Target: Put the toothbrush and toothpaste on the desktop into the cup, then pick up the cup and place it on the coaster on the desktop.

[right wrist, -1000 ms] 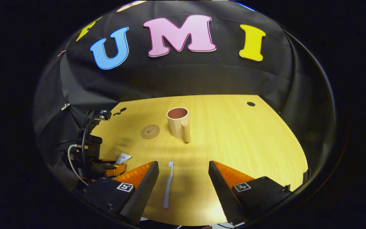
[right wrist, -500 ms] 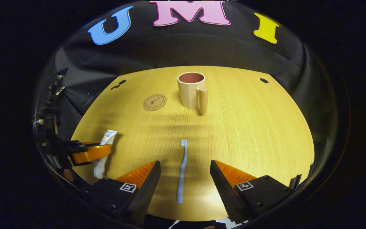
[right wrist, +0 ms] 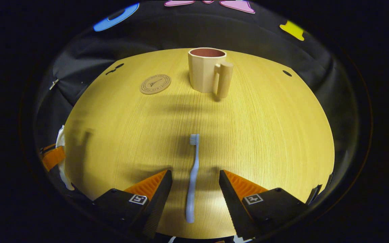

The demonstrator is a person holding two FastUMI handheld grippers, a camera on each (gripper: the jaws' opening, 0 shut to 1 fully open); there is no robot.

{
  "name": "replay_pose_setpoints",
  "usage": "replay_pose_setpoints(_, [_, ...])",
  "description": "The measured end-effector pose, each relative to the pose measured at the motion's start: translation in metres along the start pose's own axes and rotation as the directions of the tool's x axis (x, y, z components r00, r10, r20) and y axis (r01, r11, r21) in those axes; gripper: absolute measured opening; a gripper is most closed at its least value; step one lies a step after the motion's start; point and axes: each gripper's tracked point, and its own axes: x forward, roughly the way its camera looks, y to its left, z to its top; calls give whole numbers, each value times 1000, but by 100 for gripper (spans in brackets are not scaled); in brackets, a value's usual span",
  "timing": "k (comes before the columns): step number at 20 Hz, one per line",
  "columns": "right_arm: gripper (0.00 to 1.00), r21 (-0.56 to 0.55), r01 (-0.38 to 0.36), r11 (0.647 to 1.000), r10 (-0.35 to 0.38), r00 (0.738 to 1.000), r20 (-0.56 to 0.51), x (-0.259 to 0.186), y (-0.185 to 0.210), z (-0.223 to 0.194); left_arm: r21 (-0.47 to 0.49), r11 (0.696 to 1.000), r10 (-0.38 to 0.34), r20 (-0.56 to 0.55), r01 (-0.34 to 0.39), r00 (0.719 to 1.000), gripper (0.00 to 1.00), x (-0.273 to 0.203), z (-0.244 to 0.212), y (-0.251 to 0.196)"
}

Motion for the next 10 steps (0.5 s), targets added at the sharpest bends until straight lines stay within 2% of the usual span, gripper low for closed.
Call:
replay_pose_setpoints(3, [81,18,-11,1000,12,998,-56,7,1,-5,-9,1000,3,-4,-3,1000,19,-4,-9,6])
replay_pose_setpoints(7, [73,-20,-1,1000,-1,997,-76,11,2,-3,-28,999,16,-15,-16,1000,19,-4,-18,15])
replay_pose_setpoints(10, [53,-31,-9,999,7,996,-89,12,8,-1,-42,999,27,-20,-27,999,19,-3,-21,19])
